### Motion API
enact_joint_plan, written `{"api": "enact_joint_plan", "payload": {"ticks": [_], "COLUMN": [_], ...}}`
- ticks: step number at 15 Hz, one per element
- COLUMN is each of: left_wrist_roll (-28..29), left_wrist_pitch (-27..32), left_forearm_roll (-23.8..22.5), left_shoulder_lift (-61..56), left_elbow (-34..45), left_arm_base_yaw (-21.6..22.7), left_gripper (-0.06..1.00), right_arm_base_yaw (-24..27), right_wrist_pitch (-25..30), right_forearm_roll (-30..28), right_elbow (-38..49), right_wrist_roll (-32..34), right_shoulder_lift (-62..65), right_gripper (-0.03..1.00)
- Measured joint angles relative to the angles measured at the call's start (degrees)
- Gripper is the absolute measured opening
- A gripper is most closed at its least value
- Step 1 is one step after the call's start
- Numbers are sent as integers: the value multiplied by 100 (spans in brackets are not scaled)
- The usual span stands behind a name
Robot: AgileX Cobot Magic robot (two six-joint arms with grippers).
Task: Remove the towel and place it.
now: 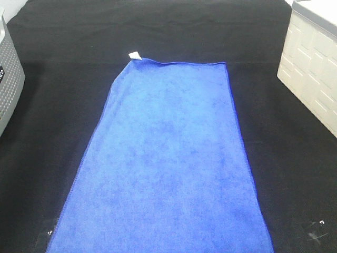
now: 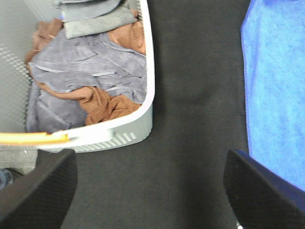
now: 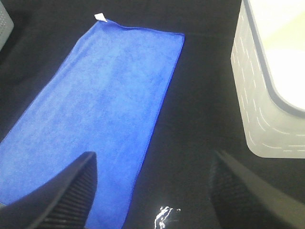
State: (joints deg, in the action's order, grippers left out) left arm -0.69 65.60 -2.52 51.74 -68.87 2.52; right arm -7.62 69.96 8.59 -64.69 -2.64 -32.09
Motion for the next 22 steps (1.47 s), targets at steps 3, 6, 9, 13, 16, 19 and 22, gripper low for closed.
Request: {"api": "enact_joint_plan", "payload": {"ticks": [3,6,9,13,16,19,22], "left_wrist_roll": [0,0,-17,-34,-34,-298,-516], "left_wrist_pitch": [-206,-493,-544,-516,-350,63,-115], "left_forearm_roll": [-29,-52,-92,-74,-63,-17,332], "left_shoulder_lift": [-808,-2114,-3117,-4303,-5053,-5202,-5202], "left_elbow": [596,1713,2510,3168,3346,3495,3827], "left_arm_base_yaw": [0,0,0,0,0,0,0], "left_gripper": [79,79,79,79,79,79,79], "right_arm_base_yaw": [0,0,0,0,0,0,0], "right_wrist_pitch": [6,6,11,11,11,11,-17], "right_forearm_roll": [0,11,11,-126,-258,-286,-304], "right_elbow": [447,1180,1673,2194,2590,3140,3615], "right_wrist_roll": [0,-120,-315,-453,-453,-567,-756], "right_shoulder_lift": [676,1455,2091,2876,3237,3237,3237], "right_gripper": [65,65,65,65,65,65,65]}}
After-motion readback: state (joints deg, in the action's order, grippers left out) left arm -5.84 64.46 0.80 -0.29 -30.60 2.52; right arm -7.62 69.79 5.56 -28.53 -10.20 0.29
